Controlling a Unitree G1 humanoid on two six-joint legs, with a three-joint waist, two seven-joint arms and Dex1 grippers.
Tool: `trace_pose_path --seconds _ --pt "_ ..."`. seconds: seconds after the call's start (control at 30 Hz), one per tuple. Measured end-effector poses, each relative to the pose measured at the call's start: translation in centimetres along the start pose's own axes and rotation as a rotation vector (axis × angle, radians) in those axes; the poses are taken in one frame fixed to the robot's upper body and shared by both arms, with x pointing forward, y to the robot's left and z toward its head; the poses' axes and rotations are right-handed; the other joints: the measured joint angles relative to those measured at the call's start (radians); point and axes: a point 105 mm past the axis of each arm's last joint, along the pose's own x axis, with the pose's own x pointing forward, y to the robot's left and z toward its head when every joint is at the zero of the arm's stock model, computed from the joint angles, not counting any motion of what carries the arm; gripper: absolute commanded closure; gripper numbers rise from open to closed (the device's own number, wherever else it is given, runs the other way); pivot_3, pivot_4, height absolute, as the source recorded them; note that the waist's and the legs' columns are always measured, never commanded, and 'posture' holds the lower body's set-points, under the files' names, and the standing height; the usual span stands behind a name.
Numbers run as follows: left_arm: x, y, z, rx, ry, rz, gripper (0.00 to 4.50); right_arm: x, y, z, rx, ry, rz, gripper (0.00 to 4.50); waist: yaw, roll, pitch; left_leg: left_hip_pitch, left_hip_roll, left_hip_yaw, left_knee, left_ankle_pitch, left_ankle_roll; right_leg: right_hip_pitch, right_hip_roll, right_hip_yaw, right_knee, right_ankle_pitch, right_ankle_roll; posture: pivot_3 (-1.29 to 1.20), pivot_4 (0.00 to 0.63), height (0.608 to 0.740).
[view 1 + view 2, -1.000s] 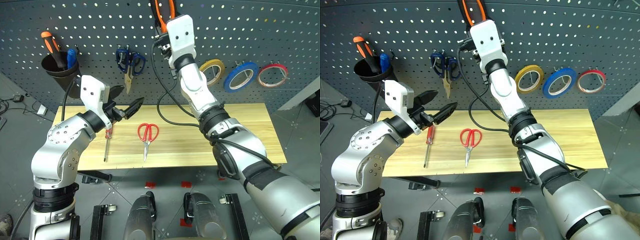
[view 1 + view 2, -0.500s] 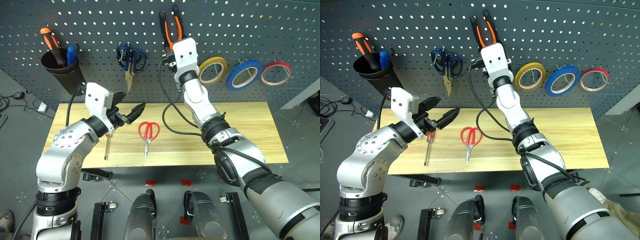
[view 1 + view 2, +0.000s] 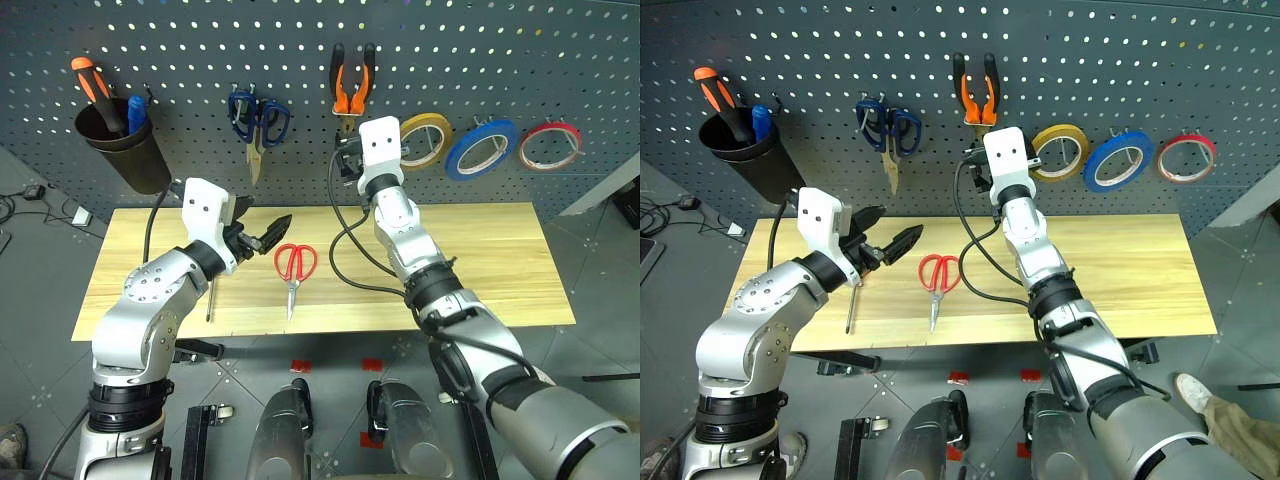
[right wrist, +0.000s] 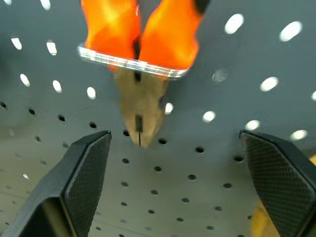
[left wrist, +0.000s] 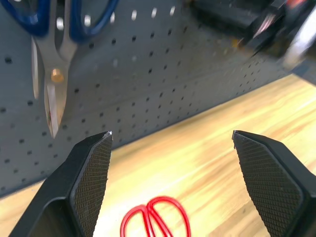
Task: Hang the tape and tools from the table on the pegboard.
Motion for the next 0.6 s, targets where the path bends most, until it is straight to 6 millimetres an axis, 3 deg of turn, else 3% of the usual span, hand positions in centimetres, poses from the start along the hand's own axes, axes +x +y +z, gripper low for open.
trace_pose_path --seconds 0.17,0.3,0.43,0.6 --pt "-0.8 -0.1 -5.4 -0.054 0.21 0.104 0.03 -7.0 3.4 -3.4 0.069 0.188 0.32 0.0 0.0 -0.001 -0.001 -0.001 0.001 -0.001 0.001 -0.002 -0.001 0.0 0.001 -0.001 -0.001 -0.001 0.001 -0.18 0.283 0.74" --pt "-1.1 -1.5 -8.8 -0.112 0.334 0.169 0.03 -13.5 3.5 -4.3 0.105 0.344 0.494 0.0 0.003 -0.001 -0.002 0.0 0.001 -0.003 0.002 -0.003 0.0 0.002 0.001 -0.002 -0.001 -0.001 0.001 -0.19 0.281 0.74" --pt "-0.7 -2.7 -10.8 -0.1 0.422 0.172 0.03 -16.0 3.4 -5.4 0.13 0.463 0.525 0.0 0.002 -0.002 -0.002 0.0 0.003 -0.003 0.002 -0.004 0.002 0.001 0.003 -0.002 0.001 -0.001 0.002 -0.2 0.28 0.74" --pt "0.3 -3.1 -12.9 -0.116 0.516 0.205 0.03 -16.1 3.6 -5.2 0.165 0.494 0.521 0.0 -0.002 -0.002 -0.002 0.0 0.006 -0.003 0.003 -0.002 0.0 0.0 0.007 -0.002 0.003 -0.001 0.002 -0.21 0.274 0.74"
